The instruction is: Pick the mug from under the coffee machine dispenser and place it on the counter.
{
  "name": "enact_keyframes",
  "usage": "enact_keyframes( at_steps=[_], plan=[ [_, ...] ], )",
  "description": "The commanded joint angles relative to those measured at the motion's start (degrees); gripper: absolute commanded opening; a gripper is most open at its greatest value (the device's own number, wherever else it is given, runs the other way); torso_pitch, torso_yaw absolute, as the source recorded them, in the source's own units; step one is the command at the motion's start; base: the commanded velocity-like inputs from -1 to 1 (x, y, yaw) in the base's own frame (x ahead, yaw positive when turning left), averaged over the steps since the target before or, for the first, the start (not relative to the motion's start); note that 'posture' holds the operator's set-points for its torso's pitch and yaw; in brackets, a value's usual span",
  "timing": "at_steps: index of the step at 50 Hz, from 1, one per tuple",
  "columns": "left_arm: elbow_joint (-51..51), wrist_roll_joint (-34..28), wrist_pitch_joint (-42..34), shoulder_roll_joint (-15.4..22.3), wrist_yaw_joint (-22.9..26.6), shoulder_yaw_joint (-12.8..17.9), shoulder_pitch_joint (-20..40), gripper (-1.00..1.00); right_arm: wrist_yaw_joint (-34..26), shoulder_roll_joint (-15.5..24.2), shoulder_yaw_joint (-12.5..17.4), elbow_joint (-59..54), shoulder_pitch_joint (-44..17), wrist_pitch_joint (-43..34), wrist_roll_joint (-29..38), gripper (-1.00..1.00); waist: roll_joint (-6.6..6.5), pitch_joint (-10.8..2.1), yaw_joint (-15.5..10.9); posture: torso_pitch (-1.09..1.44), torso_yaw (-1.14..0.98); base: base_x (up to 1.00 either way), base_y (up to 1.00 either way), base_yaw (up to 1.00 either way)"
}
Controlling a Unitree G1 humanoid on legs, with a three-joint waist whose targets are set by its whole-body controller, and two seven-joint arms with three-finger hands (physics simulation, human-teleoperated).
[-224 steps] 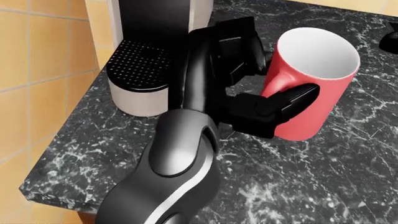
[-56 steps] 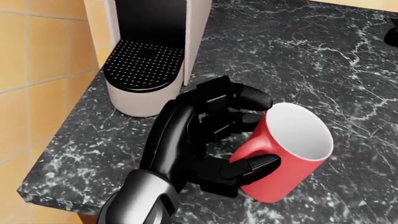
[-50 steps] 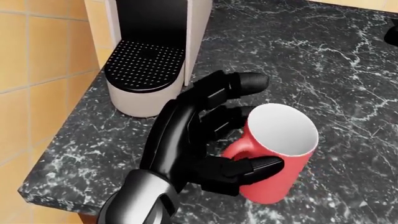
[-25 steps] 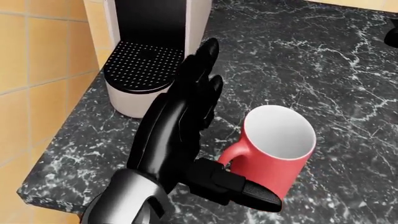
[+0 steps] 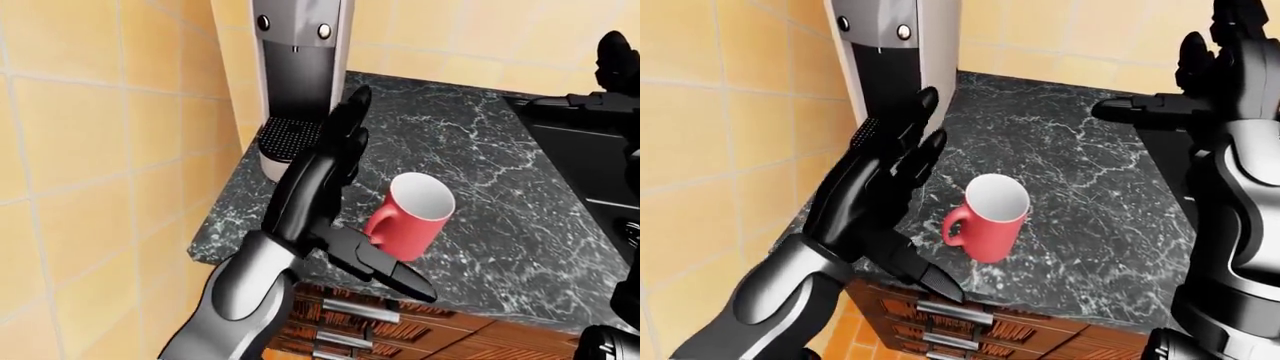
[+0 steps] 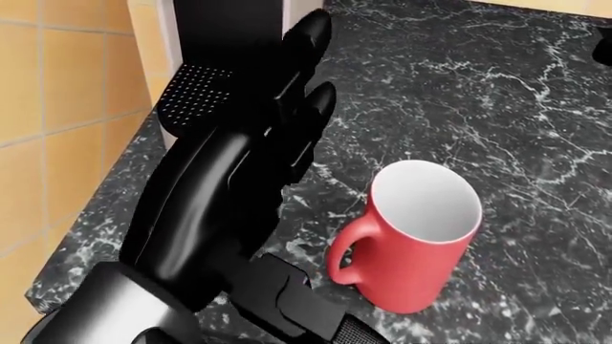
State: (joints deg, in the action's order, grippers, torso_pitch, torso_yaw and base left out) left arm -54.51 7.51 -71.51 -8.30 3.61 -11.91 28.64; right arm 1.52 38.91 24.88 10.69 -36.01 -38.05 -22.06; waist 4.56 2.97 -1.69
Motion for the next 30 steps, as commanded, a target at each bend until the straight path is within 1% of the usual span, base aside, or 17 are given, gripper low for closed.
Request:
enact_keyframes(
  at_steps=[1,2,4,7,10,12,13,17,19,21,23,24,26,27,29,30],
  plan=[
    [-1.4,1.0,0.8,0.7,0.7,1.9,1.9,1.00,0.1,1.2,1.0,1.4,-1.4,1.7,0.2,1.00,0.33,-1.16,-0.1,0.00,0.00,0.00,0.00,0.00],
    [-1.4,1.3,1.1,1.6,1.1,3.2,2.3,1.00,0.1,1.1,1.0,1.4,-1.3,1.8,0.2,1.00,0.29,-1.11,0.0,0.00,0.00,0.00,0.00,0.00],
    [-1.6,2.0,0.9,2.5,1.1,4.0,2.9,1.00,0.1,1.1,1.0,1.4,-1.3,1.8,0.2,1.00,0.17,-1.08,0.0,0.00,0.00,0.00,0.00,0.00],
    [-3.2,3.6,-1.3,3.9,1.4,6.3,4.8,1.00,0.1,1.1,0.9,1.4,-1.3,1.8,0.3,1.00,0.03,-1.13,0.0,0.00,0.00,0.00,0.00,0.00],
    [-5.0,5.3,-3.4,5.9,1.9,8.7,6.4,1.00,0.0,1.1,1.0,1.3,-1.2,1.9,0.3,1.00,-0.13,-1.03,0.1,0.00,0.00,0.00,0.00,0.00],
    [-5.5,6.6,-3.8,7.5,2.4,9.6,7.4,1.00,0.1,0.9,0.9,1.5,-1.1,1.9,0.4,1.00,-0.27,-0.95,0.1,0.00,0.00,0.00,0.00,0.00],
    [-5.5,7.5,-4.7,7.8,2.3,11.0,8.6,1.00,0.1,0.8,0.8,1.7,-1.2,1.7,0.4,1.00,-0.34,-0.91,0.1,0.00,0.00,0.00,0.00,0.00],
    [-5.5,12.2,-6.0,9.8,-0.2,13.3,11.2,1.00,0.1,0.8,0.9,1.8,-1.2,1.6,0.5,1.00,-0.54,-0.88,0.1,0.00,0.00,0.00,0.00,0.00],
    [-5.5,15.9,-6.3,10.8,-2.7,14.1,12.2,1.00,0.1,0.8,0.9,1.8,-1.1,1.6,0.5,1.00,-0.65,-0.86,0.2,0.00,0.00,0.00,0.00,0.00],
    [-5.5,20.9,-6.8,12.5,-5.6,15.5,13.7,1.00,0.0,0.9,1.0,1.9,-1.2,1.5,0.4,1.00,-0.75,-0.86,0.2,0.00,0.00,0.00,0.00,0.00],
    [-5.5,27.6,-7.5,14.9,-9.2,17.8,16.0,1.00,0.0,1.1,1.1,1.9,-1.3,1.3,0.3,1.00,-0.87,-0.84,0.3,0.00,0.00,0.00,0.00,0.00],
    [-5.5,32.0,-8.3,16.2,-11.3,19.7,17.3,1.00,0.0,1.1,1.1,1.9,-1.2,1.3,0.3,1.00,-0.94,-0.82,0.3,0.00,0.00,0.00,0.00,0.00],
    [-5.5,39.4,-8.2,19.1,-15.8,21.7,18.2,1.00,0.1,1.1,1.1,1.9,-1.3,1.4,0.3,1.00,-1.14,-0.74,0.4,0.00,0.00,0.00,0.00,0.00],
    [-5.5,43.0,-8.6,20.3,-17.4,23.3,18.9,1.00,0.1,1.1,1.0,1.9,-1.3,1.4,0.3,1.00,-1.27,-0.68,0.5,0.00,0.00,0.00,0.00,0.00],
    [-4.8,46.8,-8.7,23.0,-18.6,25.9,20.5,1.00,0.1,1.2,1.0,1.9,-1.5,1.3,0.3,1.00,-1.55,-0.62,0.6,0.00,0.00,0.00,0.00,0.00],
    [-3.9,48.5,-8.2,25.0,-18.9,27.0,21.5,1.00,0.1,1.3,1.1,1.8,-1.5,1.3,0.3,1.00,-1.67,-0.57,0.7,0.00,0.00,0.00,0.00,0.00]
  ],
)
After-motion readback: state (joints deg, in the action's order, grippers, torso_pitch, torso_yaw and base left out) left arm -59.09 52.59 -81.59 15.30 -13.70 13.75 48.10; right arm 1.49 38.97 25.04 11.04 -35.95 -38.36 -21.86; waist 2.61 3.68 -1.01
